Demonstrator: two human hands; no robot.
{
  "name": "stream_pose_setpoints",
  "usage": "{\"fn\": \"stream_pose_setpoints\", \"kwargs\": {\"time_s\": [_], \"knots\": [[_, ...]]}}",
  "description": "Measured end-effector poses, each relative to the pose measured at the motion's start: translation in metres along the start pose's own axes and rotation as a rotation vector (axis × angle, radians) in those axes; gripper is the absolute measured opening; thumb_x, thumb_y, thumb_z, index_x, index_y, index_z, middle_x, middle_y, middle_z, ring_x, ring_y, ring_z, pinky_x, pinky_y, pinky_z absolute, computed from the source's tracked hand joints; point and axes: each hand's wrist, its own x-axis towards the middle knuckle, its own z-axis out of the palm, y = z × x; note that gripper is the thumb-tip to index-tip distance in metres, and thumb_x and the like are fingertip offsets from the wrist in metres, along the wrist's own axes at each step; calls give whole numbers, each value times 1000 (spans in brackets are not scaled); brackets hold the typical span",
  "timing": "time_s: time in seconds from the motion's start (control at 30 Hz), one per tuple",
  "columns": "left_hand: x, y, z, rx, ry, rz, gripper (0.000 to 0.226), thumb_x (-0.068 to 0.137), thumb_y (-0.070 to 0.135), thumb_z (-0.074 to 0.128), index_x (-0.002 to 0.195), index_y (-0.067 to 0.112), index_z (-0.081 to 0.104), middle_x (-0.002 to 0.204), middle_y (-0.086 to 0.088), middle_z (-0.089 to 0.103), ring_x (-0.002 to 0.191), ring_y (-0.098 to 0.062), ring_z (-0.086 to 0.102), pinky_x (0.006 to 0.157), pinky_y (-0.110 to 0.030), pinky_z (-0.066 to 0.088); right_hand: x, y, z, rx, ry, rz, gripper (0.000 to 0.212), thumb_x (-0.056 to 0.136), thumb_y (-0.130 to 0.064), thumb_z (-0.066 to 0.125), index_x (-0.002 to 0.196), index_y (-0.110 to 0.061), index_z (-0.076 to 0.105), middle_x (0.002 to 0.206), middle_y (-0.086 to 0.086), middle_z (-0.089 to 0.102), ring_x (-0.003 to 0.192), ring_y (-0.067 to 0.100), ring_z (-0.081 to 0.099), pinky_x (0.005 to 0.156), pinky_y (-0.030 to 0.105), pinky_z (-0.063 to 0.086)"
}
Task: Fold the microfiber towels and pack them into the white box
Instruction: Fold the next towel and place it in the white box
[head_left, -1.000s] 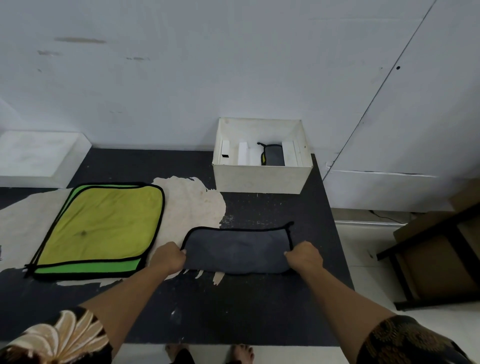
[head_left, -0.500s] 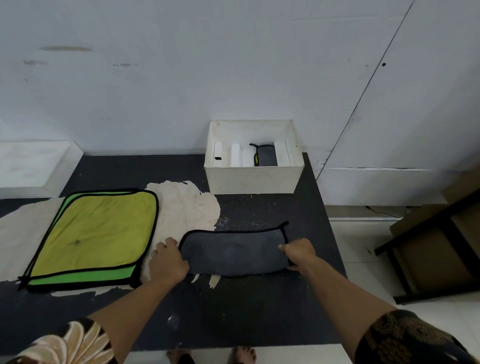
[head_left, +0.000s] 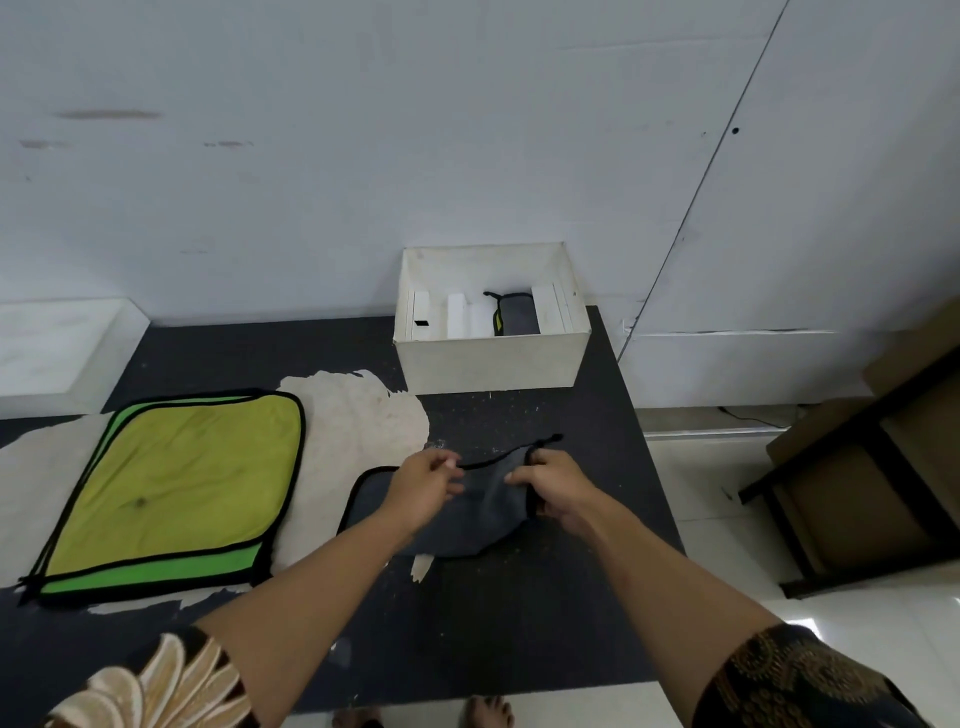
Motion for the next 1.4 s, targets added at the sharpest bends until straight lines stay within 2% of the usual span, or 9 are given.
{"fn": "stream_pose_setpoints", "kwargs": {"time_s": [0.13, 0.3, 0.4, 0.47, 0.6, 0.73, 0.8, 1.0, 1.4], "knots": [[2, 15, 10, -215, -79, -72, 41, 97, 51, 47, 107, 16, 65, 106, -5, 71, 95, -21, 69, 85, -37, 55, -15, -18, 15, -52, -297, -96, 10, 85, -18, 72, 95, -21, 72, 80, -1, 71, 72, 13, 65, 61, 28, 54], [5, 5, 8, -194, -10, -96, 36, 86, 48, 66, 94, 14, 74, 93, -3, 75, 95, -17, 68, 85, -31, 52, -17, -26, 21, -105, -459, -101, 31, 95, -4, 54, 108, -26, 71, 110, 5, 73, 76, 18, 70, 65, 30, 57], [7, -5, 7, -178, 53, -129, 11, 86, 23, 73, 91, 13, 73, 99, -10, 74, 92, -20, 69, 79, -30, 55, -13, -21, 21, -162, -324, -80, 28, 91, 0, 55, 102, -19, 72, 97, 5, 75, 65, 14, 67, 60, 28, 56], [9, -12, 5, -137, 40, -162, 28, 85, 15, 73, 111, 6, 68, 116, -13, 68, 104, -25, 65, 93, -38, 53, -8, -13, 19, -138, -139, -71, 23, 88, 1, 57, 98, -15, 71, 88, 6, 73, 61, 13, 64, 58, 29, 55], [8, -20, -1, 99, 118, -104, 15, 94, 22, 59, 107, 17, 63, 114, -8, 67, 105, -25, 60, 92, -39, 50, -1, 2, 12, -94, 96, -29, 18, 91, -2, 53, 94, -13, 66, 83, 7, 69, 62, 15, 60, 57, 27, 55], [4, -23, -7, 143, 75, -90, 58, 72, 54, 77, 113, 27, 45, 103, 14, 54, 101, -14, 55, 74, -24, 43, -1, 10, 12, -151, 39, 42, 12, 96, -10, 55, 97, -15, 66, 86, 5, 68, 64, 14, 61, 55, 27, 53], [7, -27, -7, 268, 39, -112, 75, 67, 45, 84, 125, 22, 42, 113, 7, 53, 108, -18, 53, 81, -26, 43, -1, 12, 18, -189, -14, 59, 12, 95, -11, 55, 98, -16, 65, 88, 4, 69, 65, 14, 62, 57, 27, 54], [13, -36, -10, 454, 102, -81, 48, 94, 23, 59, 138, 5, 49, 136, -13, 56, 124, -29, 53, 96, -30, 43, 3, 13, 28, -257, 0, 42, 9, 94, -14, 57, 95, -18, 65, 86, 2, 70, 63, 12, 63, 54, 25, 53], [9, -36, -19, 372, 286, 73, 15, 101, 20, 43, 98, 8, 50, 82, -9, 61, 79, -27, 59, 66, -37, 42, 4, 18, 34, -331, 47, 33, 6, 96, -21, 58, 94, -18, 64, 87, 3, 69, 70, 15, 65, 55, 25, 53]]}}
